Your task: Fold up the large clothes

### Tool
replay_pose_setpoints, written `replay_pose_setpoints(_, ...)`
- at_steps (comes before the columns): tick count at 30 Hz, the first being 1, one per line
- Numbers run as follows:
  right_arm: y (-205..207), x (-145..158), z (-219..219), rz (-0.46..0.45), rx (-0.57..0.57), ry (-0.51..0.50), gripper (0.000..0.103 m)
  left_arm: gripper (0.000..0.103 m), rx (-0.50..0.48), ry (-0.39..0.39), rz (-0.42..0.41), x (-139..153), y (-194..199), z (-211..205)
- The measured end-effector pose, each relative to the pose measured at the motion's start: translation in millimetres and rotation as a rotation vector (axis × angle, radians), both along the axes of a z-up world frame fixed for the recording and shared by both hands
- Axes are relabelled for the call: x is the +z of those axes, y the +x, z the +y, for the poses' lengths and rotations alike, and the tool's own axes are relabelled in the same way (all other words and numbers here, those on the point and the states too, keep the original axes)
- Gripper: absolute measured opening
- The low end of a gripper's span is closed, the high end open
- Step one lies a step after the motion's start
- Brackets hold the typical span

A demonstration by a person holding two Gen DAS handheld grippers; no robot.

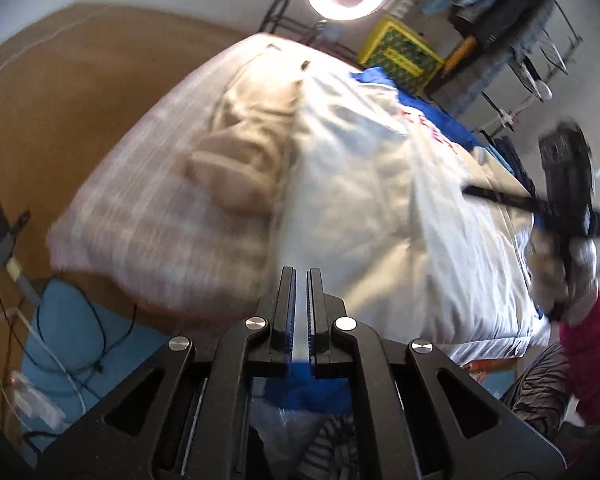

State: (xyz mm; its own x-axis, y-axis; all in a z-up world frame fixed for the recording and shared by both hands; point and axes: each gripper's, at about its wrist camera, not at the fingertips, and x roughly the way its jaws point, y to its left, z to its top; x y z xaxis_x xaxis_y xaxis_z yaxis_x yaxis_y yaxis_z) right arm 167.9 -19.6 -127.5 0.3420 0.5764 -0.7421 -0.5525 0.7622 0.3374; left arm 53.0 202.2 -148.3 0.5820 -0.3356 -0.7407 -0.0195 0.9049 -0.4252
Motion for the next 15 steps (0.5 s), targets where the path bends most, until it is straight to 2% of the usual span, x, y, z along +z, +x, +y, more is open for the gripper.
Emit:
replay_pose_setpoints(3,31.1,12.8,-6.1,-0.049,-0.071,0.040,0.010,0.001,-0.035,-0.029,-0.016,5.2,19.5,-19.2)
replay_pose_setpoints(7,88.0,20.3,5.0,-0.111,-0.136,0.008,0.010,0.001,-0.092,-0.034,-0.026,1.6,44.9,-42.8)
replay_pose_setpoints(13,174.3,12.8,12.3,-0.095,-0.171,-0.007,0.010,0.001,-0.129,-0.069,0.075,-30.4,67.5,-54.8)
replay_pose_setpoints(15,201.4,8.3,15.8,-0.095,-0.185,-0.002,0.010,0.001,-0.143,-0.054,0.102,-38.5,72.6,-59.4)
